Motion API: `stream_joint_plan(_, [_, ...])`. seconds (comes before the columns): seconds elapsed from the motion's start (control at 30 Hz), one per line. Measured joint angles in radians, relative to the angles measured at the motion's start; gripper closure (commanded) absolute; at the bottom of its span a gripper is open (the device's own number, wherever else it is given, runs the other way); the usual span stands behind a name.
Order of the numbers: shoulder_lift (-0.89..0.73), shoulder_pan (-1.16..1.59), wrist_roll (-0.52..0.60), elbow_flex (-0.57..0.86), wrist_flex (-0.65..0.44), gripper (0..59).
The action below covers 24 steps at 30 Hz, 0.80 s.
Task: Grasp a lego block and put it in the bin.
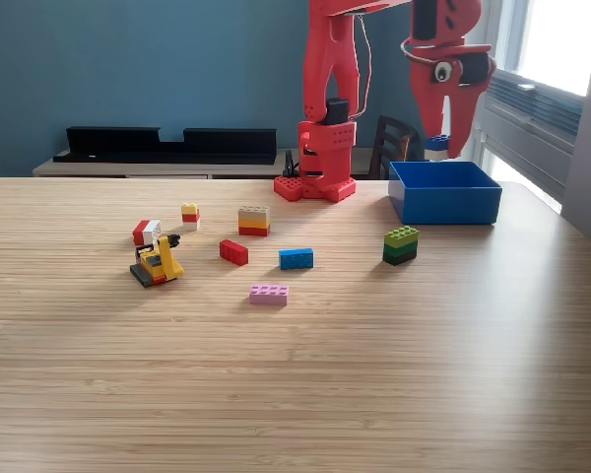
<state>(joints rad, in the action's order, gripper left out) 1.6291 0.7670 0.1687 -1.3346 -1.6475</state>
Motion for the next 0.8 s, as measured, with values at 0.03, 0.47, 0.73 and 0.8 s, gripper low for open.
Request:
stream_joint_plan(0.03, [0.0,0.044,0.006,-0.002,-0.005,58.6])
stream_joint_plan(0.47, [0.002,0.446,0.008,-0.127,-0.009,40.4])
stream_joint_plan(0.73, [0.002,0.456,0.005,-0.127,-0.009,29.4])
stream_joint_plan(0.8, [0.002,0.456,0.003,-0.127,-0.009,35.5])
